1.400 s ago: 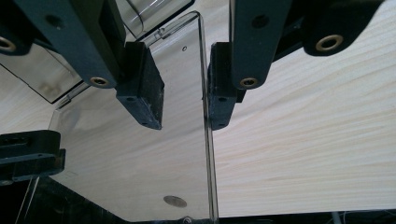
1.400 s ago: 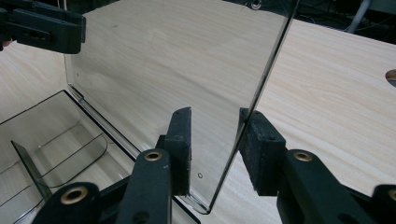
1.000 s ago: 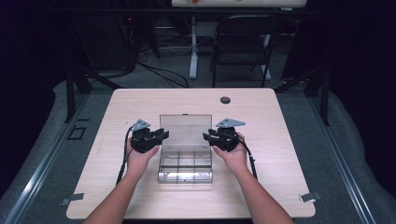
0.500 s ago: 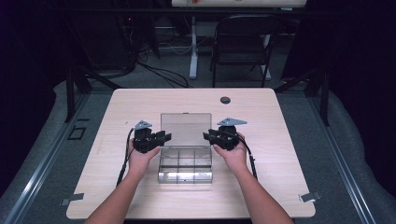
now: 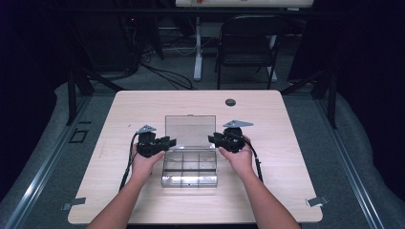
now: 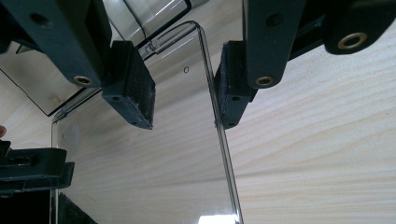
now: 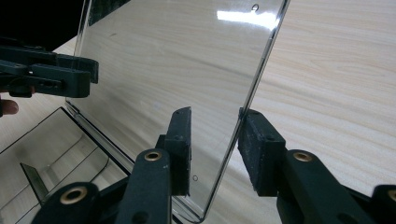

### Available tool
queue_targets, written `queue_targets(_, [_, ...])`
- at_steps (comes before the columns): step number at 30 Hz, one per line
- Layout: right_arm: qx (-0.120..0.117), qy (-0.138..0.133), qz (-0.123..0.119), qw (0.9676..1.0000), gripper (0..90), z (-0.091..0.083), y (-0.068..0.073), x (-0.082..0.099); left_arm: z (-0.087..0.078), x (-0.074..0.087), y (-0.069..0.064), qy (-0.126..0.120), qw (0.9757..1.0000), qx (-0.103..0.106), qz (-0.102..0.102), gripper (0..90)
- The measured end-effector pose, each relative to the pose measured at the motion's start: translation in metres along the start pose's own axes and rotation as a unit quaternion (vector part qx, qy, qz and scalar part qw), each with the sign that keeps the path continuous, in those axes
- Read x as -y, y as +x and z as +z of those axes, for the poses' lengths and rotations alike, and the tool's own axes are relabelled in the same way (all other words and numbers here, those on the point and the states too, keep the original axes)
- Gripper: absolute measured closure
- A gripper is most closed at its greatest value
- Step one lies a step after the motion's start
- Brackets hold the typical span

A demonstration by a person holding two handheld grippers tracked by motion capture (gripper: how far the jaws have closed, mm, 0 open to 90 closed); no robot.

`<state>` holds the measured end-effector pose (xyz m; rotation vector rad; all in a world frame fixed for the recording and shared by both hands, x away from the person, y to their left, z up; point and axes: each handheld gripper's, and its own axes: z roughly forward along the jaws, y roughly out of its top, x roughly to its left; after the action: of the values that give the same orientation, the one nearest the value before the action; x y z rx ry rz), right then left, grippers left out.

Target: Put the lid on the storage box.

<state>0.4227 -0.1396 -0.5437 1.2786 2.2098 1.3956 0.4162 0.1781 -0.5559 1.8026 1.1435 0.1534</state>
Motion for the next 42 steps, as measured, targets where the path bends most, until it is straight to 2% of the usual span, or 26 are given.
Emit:
queue_targets(7, [-0.006, 0.005, 0.016, 0.9998, 65.4, 0.002, -0.003, 0.000, 0.001, 0.001, 0.002, 0.003, 1.0000, 0.004, -0.006, 57.0])
queue_targets(11, [-0.012, 0.007, 0.036, 0.9993, 65.1, 0.004, -0.005, 0.000, 0.002, 0.001, 0.004, 0.004, 0.9999, 0.006, -0.013, 56.6])
queue_targets(23, [-0.010, 0.010, 0.064, 0.9978, 60.3, 0.011, -0.006, 0.002, 0.004, 0.002, 0.006, 0.008, 0.9996, 0.007, -0.026, 55.4])
queue_targets(31, [-0.007, 0.017, 0.069, 0.9974, 55.9, 0.015, -0.005, 0.003, 0.005, 0.003, 0.007, 0.008, 0.9995, 0.006, -0.029, 54.4])
queue_targets(42, [-0.008, 0.022, 0.078, 0.9967, 54.5, 0.017, -0.005, 0.004, 0.006, 0.003, 0.008, 0.012, 0.9994, 0.007, -0.033, 53.7])
